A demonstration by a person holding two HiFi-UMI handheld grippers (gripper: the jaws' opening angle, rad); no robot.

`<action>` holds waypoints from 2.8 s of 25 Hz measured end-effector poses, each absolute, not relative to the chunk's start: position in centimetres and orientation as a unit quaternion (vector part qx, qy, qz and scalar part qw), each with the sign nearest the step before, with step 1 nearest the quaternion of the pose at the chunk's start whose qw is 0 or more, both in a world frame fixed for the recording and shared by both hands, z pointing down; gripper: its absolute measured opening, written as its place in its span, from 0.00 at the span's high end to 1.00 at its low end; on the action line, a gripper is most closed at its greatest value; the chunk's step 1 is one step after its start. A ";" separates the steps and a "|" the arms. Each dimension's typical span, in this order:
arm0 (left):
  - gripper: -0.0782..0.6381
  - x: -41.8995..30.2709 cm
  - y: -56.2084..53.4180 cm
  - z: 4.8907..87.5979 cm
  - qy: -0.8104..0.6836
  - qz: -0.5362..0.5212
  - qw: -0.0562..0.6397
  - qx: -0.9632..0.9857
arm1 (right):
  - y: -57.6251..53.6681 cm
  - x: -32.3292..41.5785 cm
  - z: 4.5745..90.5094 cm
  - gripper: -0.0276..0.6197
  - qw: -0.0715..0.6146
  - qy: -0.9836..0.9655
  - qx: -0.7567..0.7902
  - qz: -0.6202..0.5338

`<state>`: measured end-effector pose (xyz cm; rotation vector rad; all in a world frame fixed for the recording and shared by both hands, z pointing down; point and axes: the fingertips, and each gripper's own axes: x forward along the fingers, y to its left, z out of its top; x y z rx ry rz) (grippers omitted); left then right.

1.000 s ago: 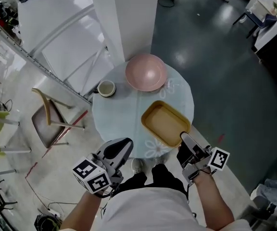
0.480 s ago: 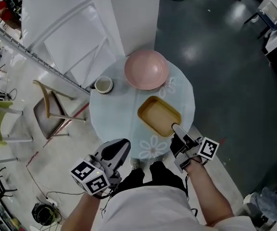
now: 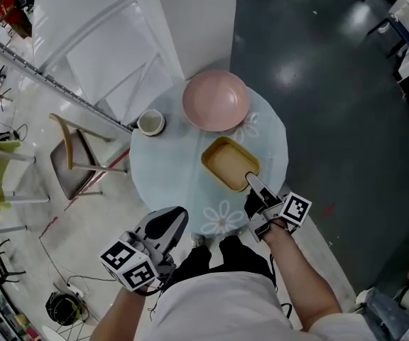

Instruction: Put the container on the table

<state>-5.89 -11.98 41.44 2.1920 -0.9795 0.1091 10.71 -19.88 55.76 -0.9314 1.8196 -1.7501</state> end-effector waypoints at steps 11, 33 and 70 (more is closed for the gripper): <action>0.83 -5.9 -12.3 43.6 -0.378 0.054 0.380 0.842 | -22.0 10.3 60.2 0.58 0.218 0.629 -0.376 -0.645; 0.83 -4.6 -12.4 46.6 -0.356 0.064 0.408 0.838 | -23.0 9.5 63.1 0.58 0.224 0.614 -0.380 -0.655; 0.83 -6.7 -13.3 47.2 -0.347 0.018 0.420 0.838 | -18.2 8.8 67.8 0.57 0.032 0.524 -0.442 -0.727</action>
